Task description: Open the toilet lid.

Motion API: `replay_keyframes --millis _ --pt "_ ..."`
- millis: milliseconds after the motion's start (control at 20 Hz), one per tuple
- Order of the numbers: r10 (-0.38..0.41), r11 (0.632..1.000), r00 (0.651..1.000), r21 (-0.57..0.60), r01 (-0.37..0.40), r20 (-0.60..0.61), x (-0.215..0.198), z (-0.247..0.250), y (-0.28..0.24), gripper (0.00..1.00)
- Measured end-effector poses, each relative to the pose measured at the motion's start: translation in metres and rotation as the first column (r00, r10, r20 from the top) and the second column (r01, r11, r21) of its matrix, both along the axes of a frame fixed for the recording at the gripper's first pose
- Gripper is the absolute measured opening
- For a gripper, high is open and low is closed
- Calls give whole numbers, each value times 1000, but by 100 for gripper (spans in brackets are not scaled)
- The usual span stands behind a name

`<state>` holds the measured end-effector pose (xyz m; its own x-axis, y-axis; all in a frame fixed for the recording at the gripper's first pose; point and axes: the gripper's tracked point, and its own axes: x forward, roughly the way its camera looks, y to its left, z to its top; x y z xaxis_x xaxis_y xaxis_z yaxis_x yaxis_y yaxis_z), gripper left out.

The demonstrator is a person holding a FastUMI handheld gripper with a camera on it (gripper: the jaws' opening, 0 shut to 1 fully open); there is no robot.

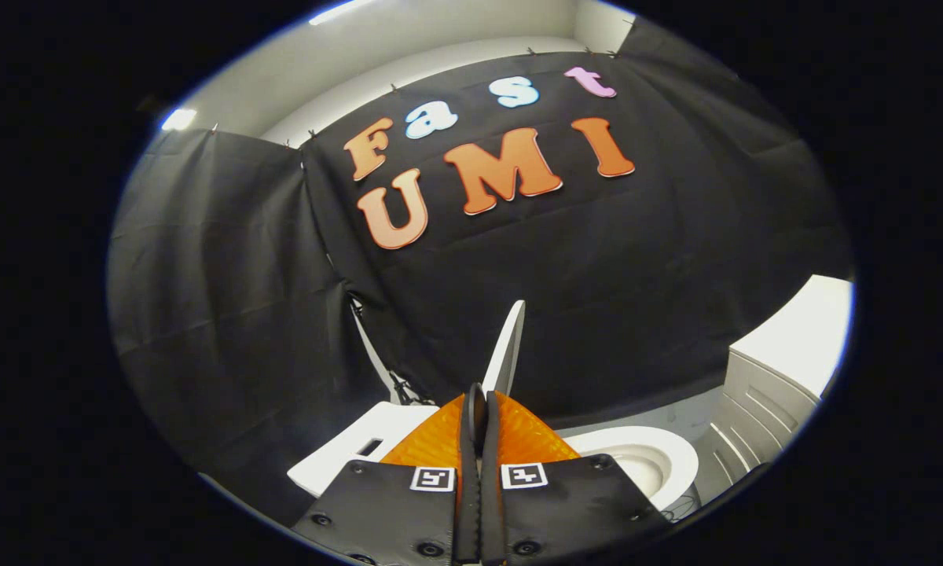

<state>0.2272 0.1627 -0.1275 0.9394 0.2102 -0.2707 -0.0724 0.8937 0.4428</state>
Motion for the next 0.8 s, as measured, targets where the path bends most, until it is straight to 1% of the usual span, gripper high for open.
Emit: replay_keyframes --millis 150,250,450,550,700,800 --pt "51 999 999 -19 -51 -5 10 18 41 8" --pt "69 998 998 -7 -69 1 18 29 65 8" --pt "101 995 995 -2 -101 -1 15 39 100 8" --pt "126 992 992 -32 -126 -3 15 38 113 8" --pt "168 978 986 -124 -165 8 20 42 137 8" --pt "194 974 981 -116 -192 5 21 45 158 9"
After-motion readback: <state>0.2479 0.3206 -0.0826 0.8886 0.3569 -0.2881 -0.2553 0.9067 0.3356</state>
